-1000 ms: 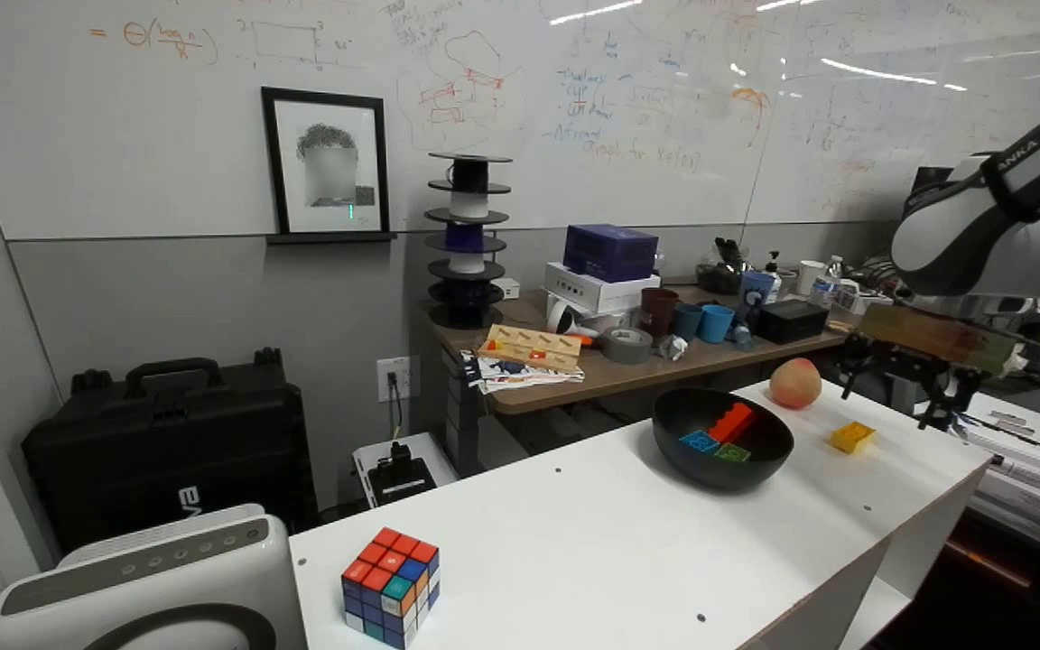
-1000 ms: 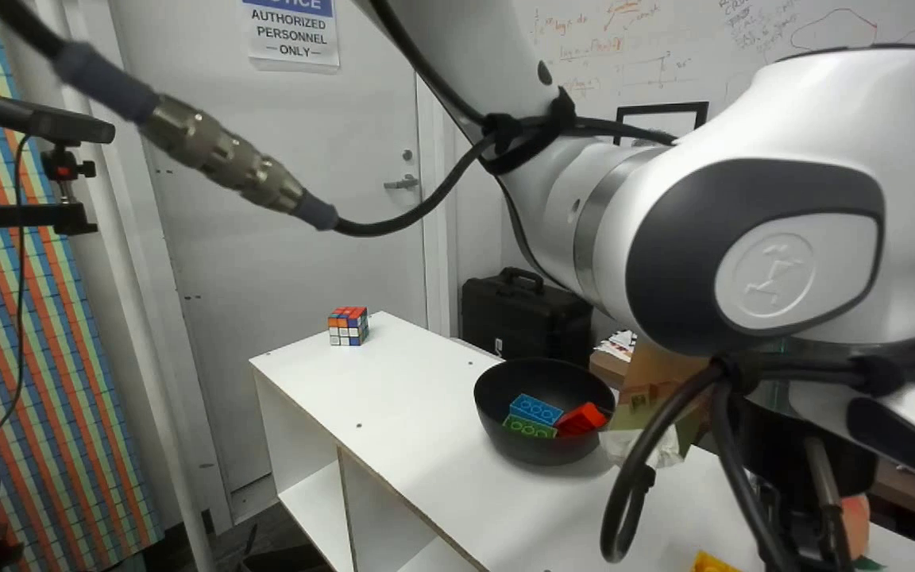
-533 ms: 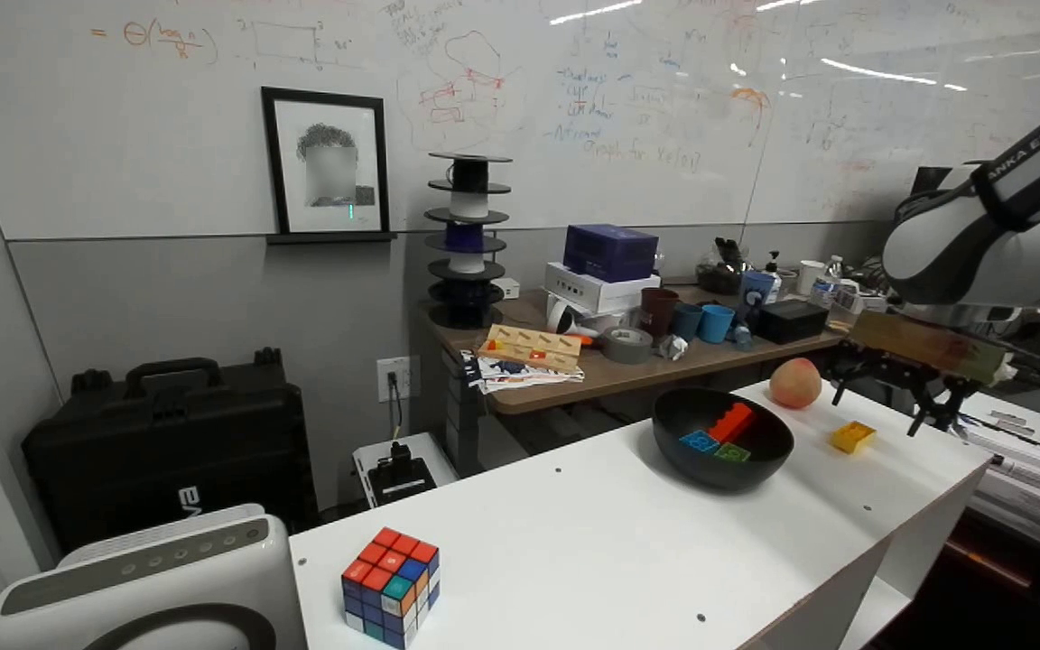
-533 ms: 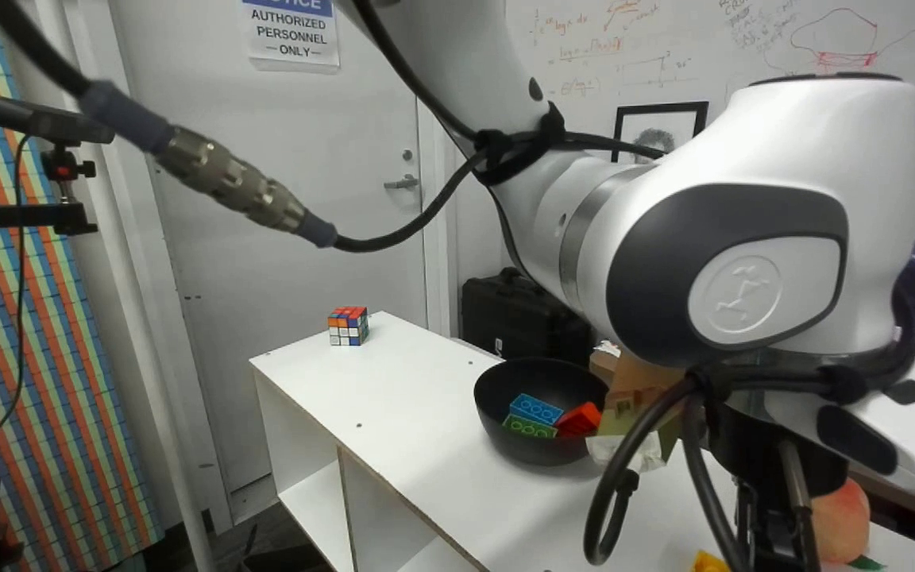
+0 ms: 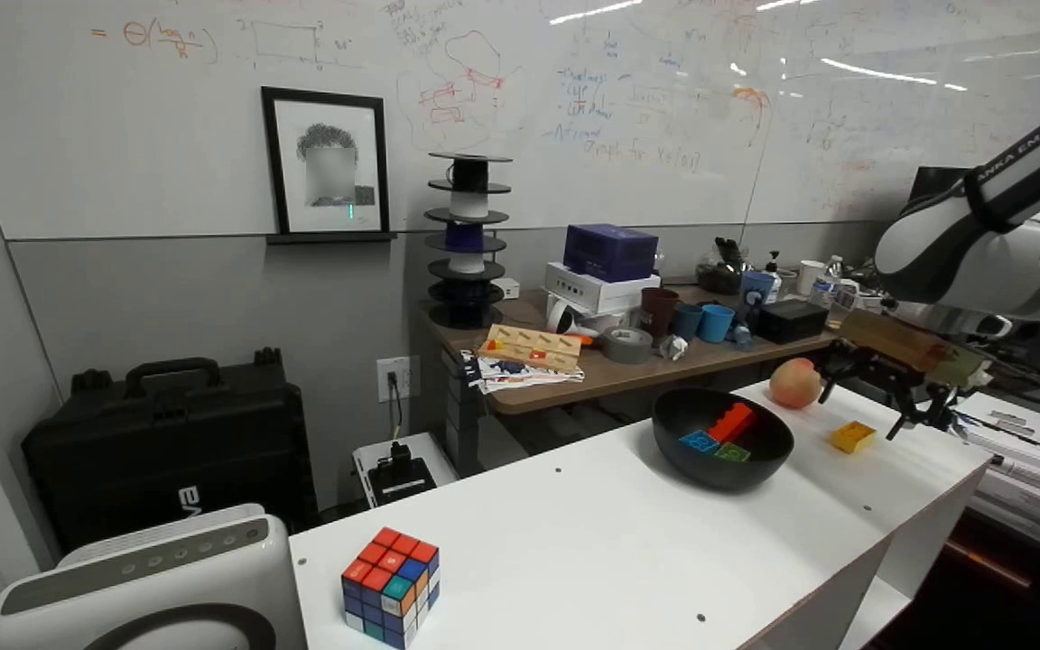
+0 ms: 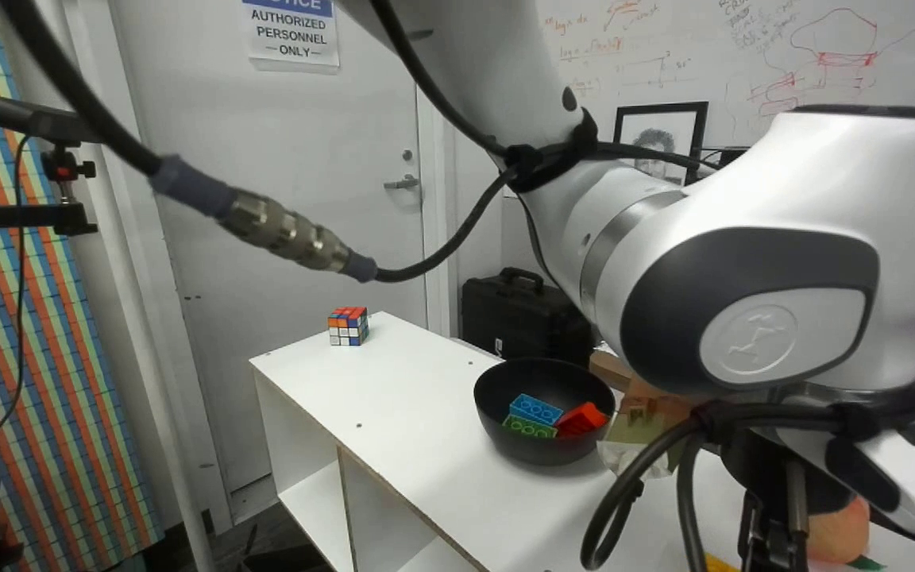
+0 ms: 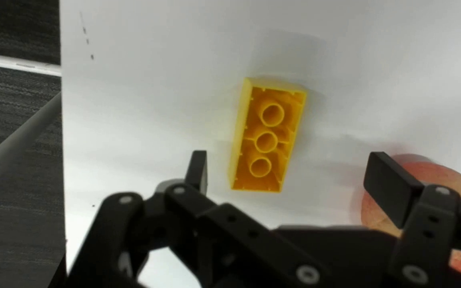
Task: Pick up the building block toys from the top of the cabinet and put them in the black bowl.
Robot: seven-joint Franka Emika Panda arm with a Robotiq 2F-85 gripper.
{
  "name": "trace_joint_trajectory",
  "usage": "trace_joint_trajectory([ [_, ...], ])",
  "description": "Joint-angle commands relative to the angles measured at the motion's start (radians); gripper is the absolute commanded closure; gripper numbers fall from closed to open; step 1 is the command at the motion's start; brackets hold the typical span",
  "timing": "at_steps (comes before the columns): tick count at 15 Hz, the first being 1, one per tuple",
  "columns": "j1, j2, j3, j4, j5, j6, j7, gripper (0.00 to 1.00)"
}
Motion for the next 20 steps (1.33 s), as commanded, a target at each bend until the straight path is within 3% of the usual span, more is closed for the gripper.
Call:
trace_joint_trajectory([
  [1, -0.036, 0.058, 0.038, 0.088, 0.054, -0.020, -0.015, 0.00],
  [6, -0.045, 0.098, 0.040, 0.114, 0.067, -0.043, -0.009, 0.00],
  [7, -0.047, 0.103, 0.040, 0.117, 0.069, -0.048, -0.009, 0.07],
  [8, -0.051, 0.107, 0.043, 0.121, 0.070, -0.054, -0.014, 0.25],
  [11, -0.039, 0.080, 0.035, 0.091, 0.053, -0.066, -0.031, 0.51],
  [16, 0.006, -0.072, 0.026, -0.061, 0.052, -0.058, -0.043, 0.88],
  [20, 0.066, -0.249, 0.004, -0.226, 0.050, -0.006, -0.008, 0.89],
])
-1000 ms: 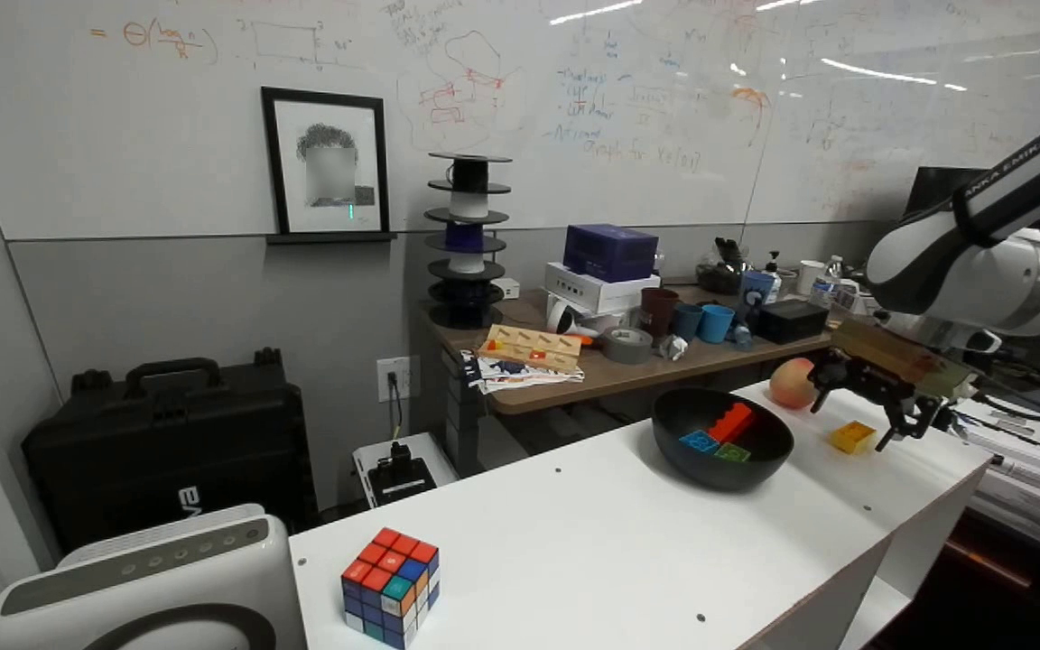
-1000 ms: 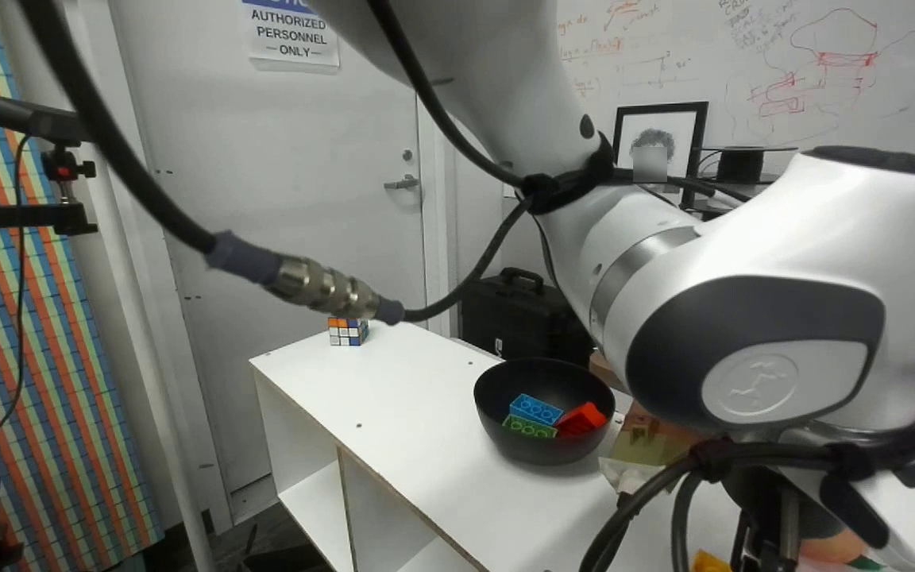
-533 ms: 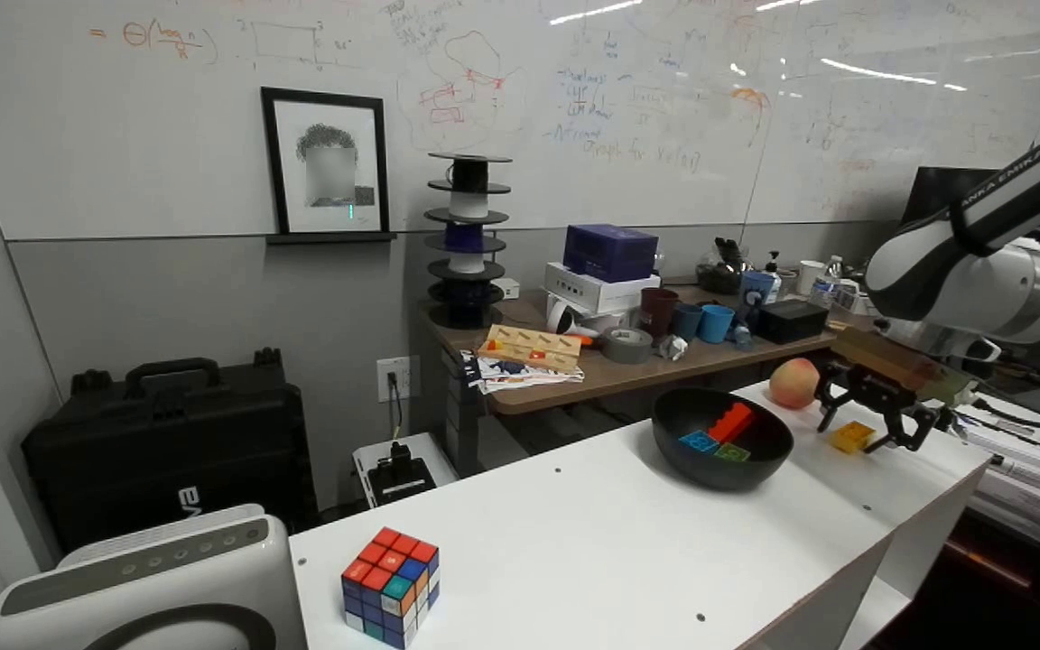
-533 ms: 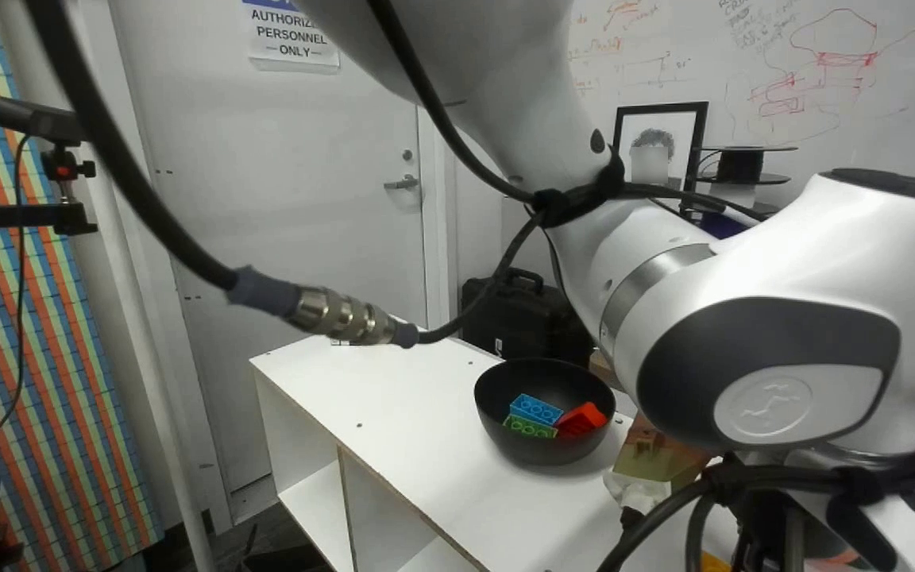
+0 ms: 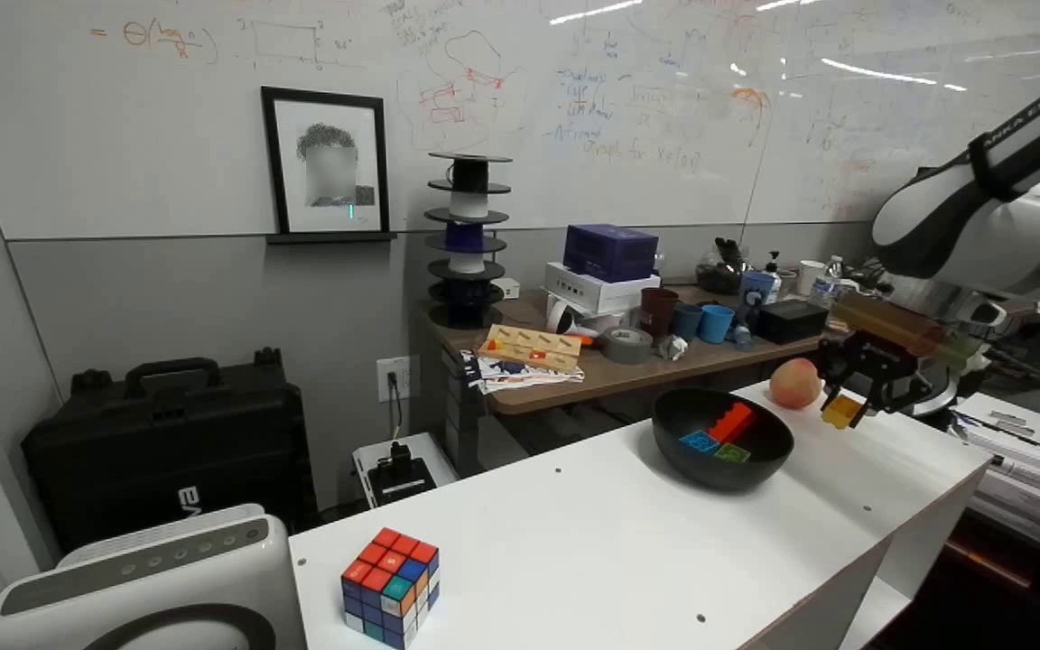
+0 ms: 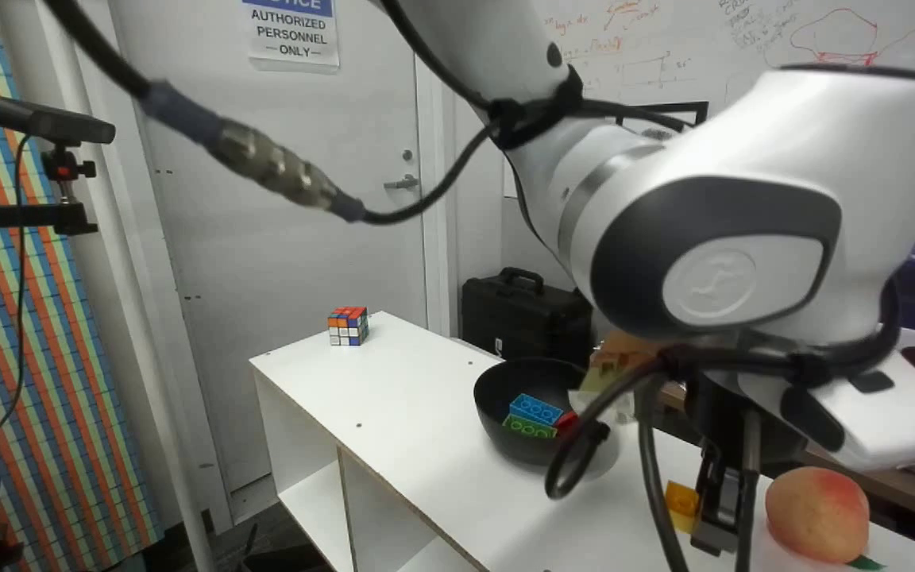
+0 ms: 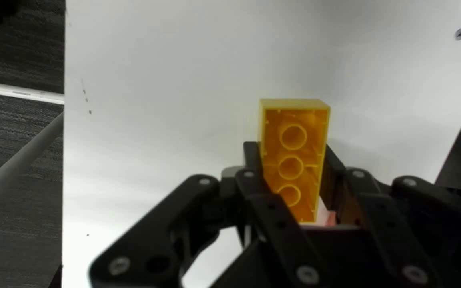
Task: Pick up the building block toys from the top of the cabinet and put them in the black bowl.
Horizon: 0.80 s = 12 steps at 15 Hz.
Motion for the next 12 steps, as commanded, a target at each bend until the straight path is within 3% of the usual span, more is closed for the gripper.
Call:
trace_joint_trajectory([
  [1, 0.064, -0.219, -0.022, -0.205, 0.005, 0.047, 0.020, 0.89],
  [3, 0.083, -0.308, 0.001, -0.263, 0.012, 0.061, 0.003, 0.89],
  [6, 0.083, -0.401, 0.093, -0.302, 0.070, 0.070, -0.094, 0.89],
  [12, 0.101, -0.339, 0.199, -0.231, 0.208, 0.068, -0.165, 0.89],
])
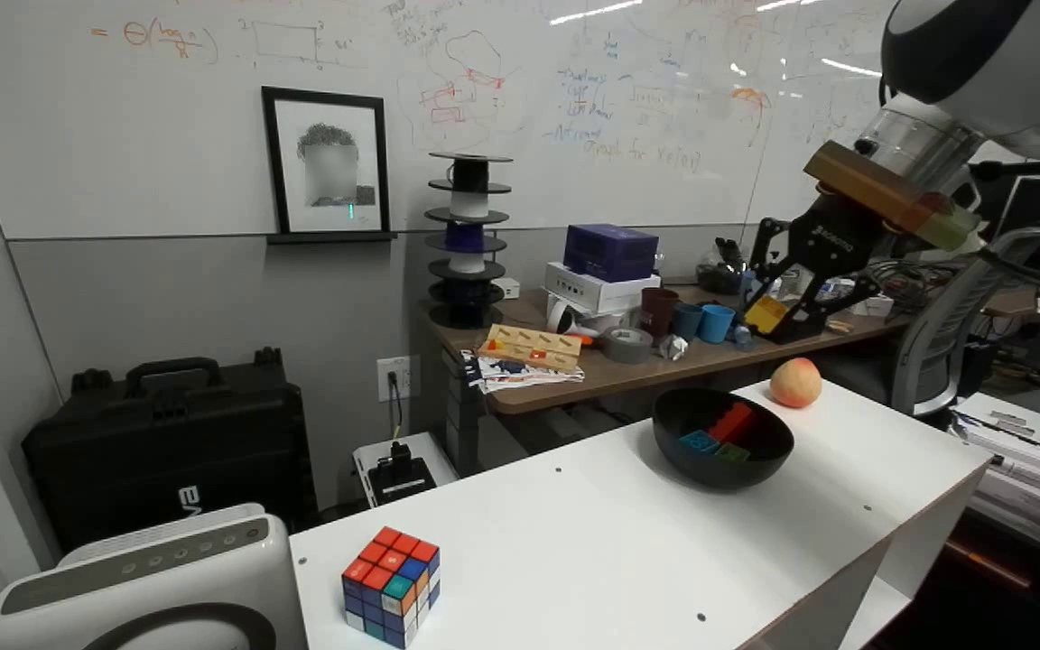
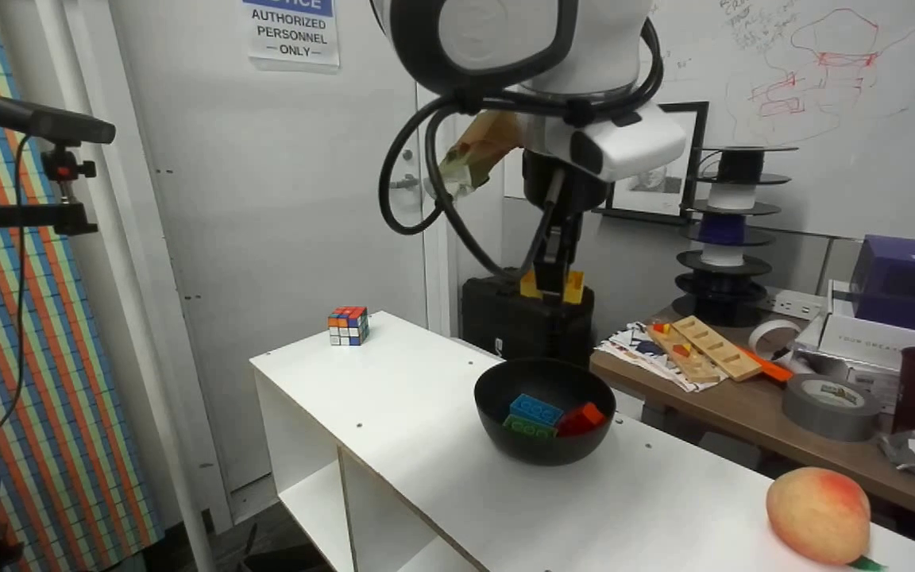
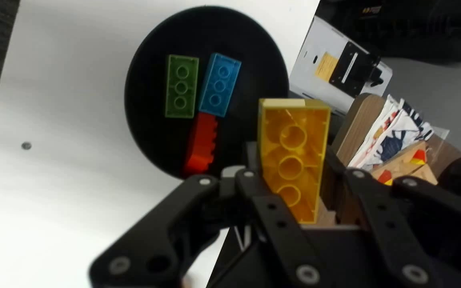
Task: Pick up the building block toys from the top of the cabinet and put them in the black bowl.
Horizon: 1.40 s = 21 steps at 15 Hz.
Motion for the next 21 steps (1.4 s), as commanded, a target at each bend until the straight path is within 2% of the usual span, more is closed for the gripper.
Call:
trace_joint_trajectory([
  [1, 0.009, 0.038, 0.035, 0.023, 0.084, 0.026, -0.066, 0.89],
  [3, 0.014, 0.079, 0.029, 0.043, 0.094, 0.019, -0.068, 0.89],
  [6, 0.084, 0.150, -0.075, 0.046, -0.034, 0.093, 0.030, 0.89],
  [8, 0.090, 0.208, -0.098, 0.074, -0.057, 0.091, 0.061, 0.89],
  [10, 0.068, 0.263, -0.076, 0.120, -0.034, 0.066, 0.050, 0.89],
  [15, 0.071, 0.313, -0.046, 0.195, -0.024, 0.062, 0.053, 0.88],
  [16, 0.079, 0.305, -0.046, 0.195, -0.033, 0.067, 0.052, 0.39],
  [18, 0.105, 0.267, -0.065, 0.167, -0.050, 0.075, 0.072, 0.33],
  [21, 0.099, 0.170, -0.043, 0.079, -0.029, 0.111, 0.037, 0.09],
])
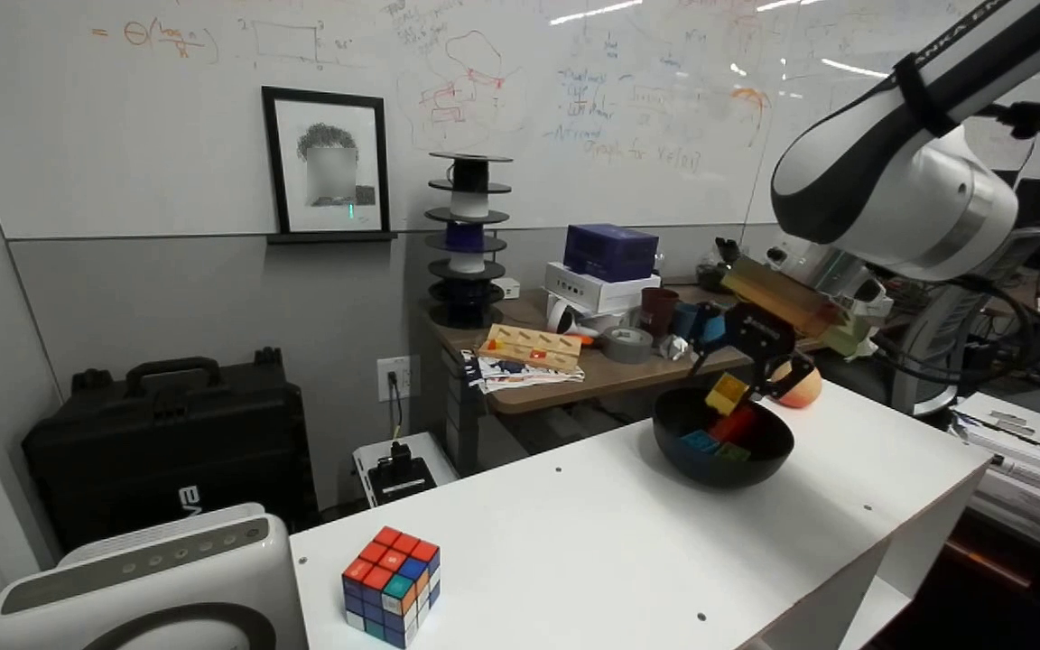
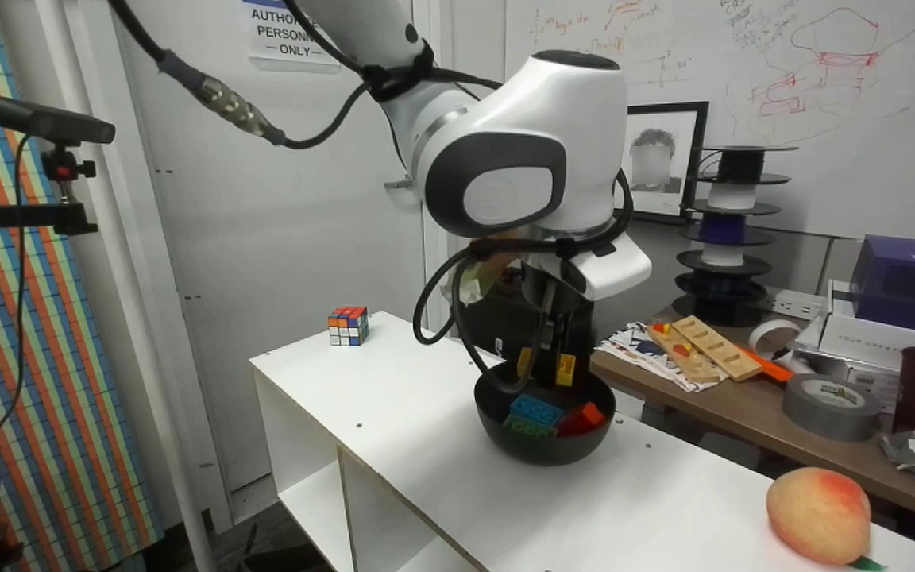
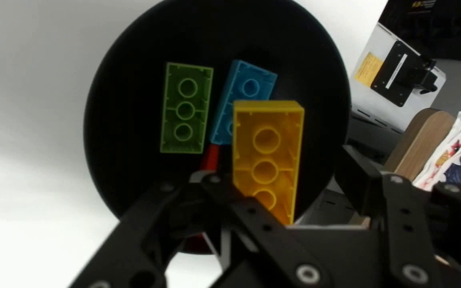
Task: Pick up the building block toys from the top of the cabinet and put them in the black bowl.
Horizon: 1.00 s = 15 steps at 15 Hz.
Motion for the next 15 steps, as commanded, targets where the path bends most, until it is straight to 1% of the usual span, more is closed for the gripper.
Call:
trace_joint_trajectory([
  [1, 0.005, -0.146, 0.014, -0.123, 0.010, 0.033, -0.019, 0.01],
  [4, 0.008, -0.235, 0.018, -0.193, 0.005, 0.023, -0.030, 0.00],
  [8, -0.001, -0.318, 0.024, -0.279, 0.018, 0.028, -0.045, 0.00],
  [9, -0.006, -0.346, 0.030, -0.303, 0.024, 0.008, -0.056, 0.01],
  [10, -0.013, -0.375, 0.038, -0.327, 0.030, -0.025, -0.073, 0.00],
  [11, -0.011, -0.417, 0.039, -0.357, 0.013, -0.086, -0.095, 0.00],
  [13, -0.014, -0.503, 0.057, -0.418, 0.020, -0.192, -0.177, 0.00],
  [15, 0.001, -0.584, 0.057, -0.471, -0.002, -0.285, -0.232, 0.00],
])
